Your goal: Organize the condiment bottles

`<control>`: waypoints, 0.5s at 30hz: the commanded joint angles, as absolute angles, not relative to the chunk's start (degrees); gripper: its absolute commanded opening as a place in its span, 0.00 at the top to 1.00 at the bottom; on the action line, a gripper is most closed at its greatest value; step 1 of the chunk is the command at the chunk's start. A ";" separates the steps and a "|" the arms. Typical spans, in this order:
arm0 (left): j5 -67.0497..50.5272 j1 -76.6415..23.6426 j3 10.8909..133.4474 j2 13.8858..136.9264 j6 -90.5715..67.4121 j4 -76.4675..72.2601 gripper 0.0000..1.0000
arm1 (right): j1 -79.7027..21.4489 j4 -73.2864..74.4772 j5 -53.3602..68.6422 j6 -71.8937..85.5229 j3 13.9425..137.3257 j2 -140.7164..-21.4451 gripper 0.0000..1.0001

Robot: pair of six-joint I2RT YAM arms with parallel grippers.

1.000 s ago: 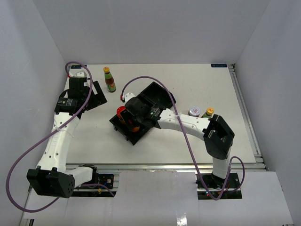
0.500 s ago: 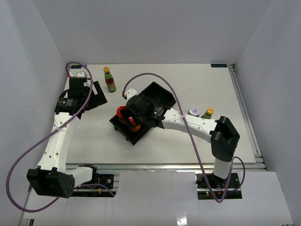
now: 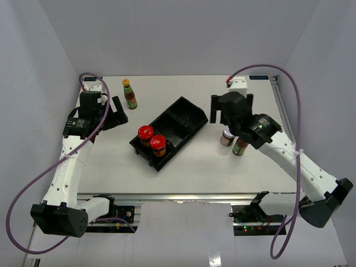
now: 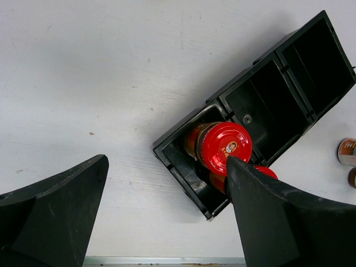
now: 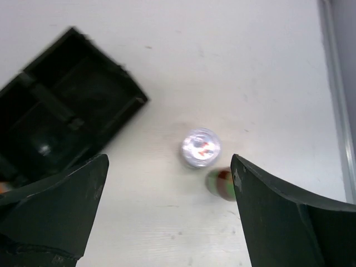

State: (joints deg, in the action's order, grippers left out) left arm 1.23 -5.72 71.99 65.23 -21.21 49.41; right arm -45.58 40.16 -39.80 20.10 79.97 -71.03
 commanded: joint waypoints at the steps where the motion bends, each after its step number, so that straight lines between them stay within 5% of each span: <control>1: 0.09 -5.36 72.65 64.21 -19.62 49.37 0.02 | -35.46 42.08 -40.51 24.19 71.33 -64.63 0.02; 15: -3.95 -5.36 71.78 63.89 -20.66 48.95 0.02 | -22.05 35.92 -32.43 22.33 57.13 -61.19 0.00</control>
State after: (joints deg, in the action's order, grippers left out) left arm -2.69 -5.72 71.98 65.34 -20.49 49.36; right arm -22.74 41.28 -35.00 22.73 59.90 -62.47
